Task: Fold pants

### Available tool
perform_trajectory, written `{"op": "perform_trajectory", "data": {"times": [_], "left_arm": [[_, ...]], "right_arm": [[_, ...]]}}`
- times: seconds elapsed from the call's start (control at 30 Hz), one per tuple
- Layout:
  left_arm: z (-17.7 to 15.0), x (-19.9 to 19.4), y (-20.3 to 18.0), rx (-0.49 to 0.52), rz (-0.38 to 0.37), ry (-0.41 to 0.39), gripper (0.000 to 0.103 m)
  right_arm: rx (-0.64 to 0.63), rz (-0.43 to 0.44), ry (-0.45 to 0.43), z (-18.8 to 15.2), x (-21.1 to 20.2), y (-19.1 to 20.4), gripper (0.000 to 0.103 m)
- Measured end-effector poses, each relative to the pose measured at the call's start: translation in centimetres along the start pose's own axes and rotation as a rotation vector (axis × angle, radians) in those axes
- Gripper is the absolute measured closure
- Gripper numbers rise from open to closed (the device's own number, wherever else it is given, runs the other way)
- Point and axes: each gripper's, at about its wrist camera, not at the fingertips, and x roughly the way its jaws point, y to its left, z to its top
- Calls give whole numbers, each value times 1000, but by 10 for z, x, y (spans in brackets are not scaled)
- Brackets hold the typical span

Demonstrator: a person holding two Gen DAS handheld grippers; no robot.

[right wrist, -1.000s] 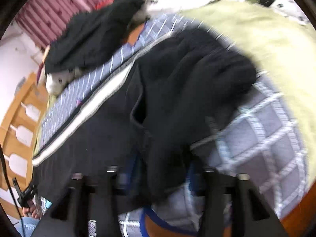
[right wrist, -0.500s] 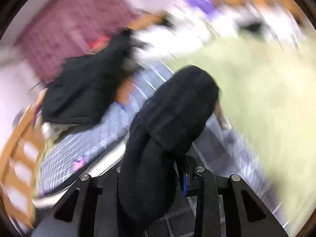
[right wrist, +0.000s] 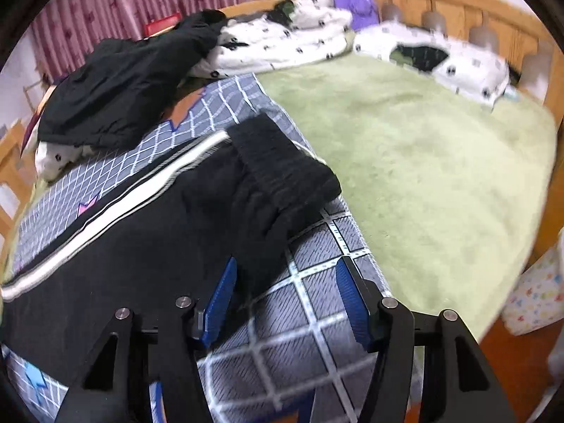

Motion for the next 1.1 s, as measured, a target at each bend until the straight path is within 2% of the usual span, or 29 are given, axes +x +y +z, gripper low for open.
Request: {"op": "perform_trajectory", "data": {"times": [0.07, 0.1, 0.13, 0.17, 0.23, 0.3, 0.33, 0.4, 0.47, 0.5, 0.53, 0.57, 0.6, 0.63, 0.7, 0.8, 0.93, 1.03, 1.1], "left_arm": [[17, 9, 9, -46, 0, -20, 34], [22, 13, 11, -64, 3, -25, 43], [29, 18, 15, -79, 17, -36, 59], [37, 23, 17, -77, 43, -32, 83], [53, 24, 20, -41, -8, -6, 86], [61, 5, 22, -29, -75, -76, 86], [62, 1, 18, 25, -57, -84, 83], [56, 9, 14, 92, 22, -38, 76], [45, 23, 14, 154, 113, 52, 69], [41, 20, 13, 188, 124, 42, 66], [37, 8, 10, 232, 174, -2, 62], [35, 0, 6, 259, 226, -28, 50], [35, -9, 3, 294, 285, -63, 45], [35, -20, -1, 331, 314, -97, 45], [39, -38, -11, 389, 276, -142, 41], [51, -42, -28, 415, 200, -138, 38], [72, -12, -53, 402, 94, -63, 37], [86, 20, -69, 383, 82, -14, 38], [97, 33, -75, 372, 58, -28, 38]], "right_arm": [[-29, -10, -12, -1, -16, 11, 45], [-40, -10, -18, 4, -21, 20, 45], [-45, -9, -20, 9, -23, 30, 45], [-47, -8, -20, 6, -28, 35, 45], [-49, 6, -14, 7, -31, 54, 45], [-56, 22, -19, 12, -33, 74, 45], [-63, 32, -27, 16, -31, 86, 45], [-87, 53, -44, 15, -33, 107, 45], [-107, 75, -37, 15, -27, 126, 45], [-123, 97, -21, 16, -21, 140, 45], [-137, 109, -11, 15, -16, 150, 45], [-152, 115, -5, 15, -12, 161, 45], [-167, 119, -3, 16, -8, 170, 45], [-187, 126, -3, 17, -5, 180, 45], [-233, 138, -2, 22, 2, 203, 45], [-318, 189, 2, 32, 14, 244, 38], [-457, 277, 6, 41, 39, 307, 34], [-545, 388, 31, 40, 55, 348, 30], [-635, 399, 26, 34, 66, 377, 30]]}}
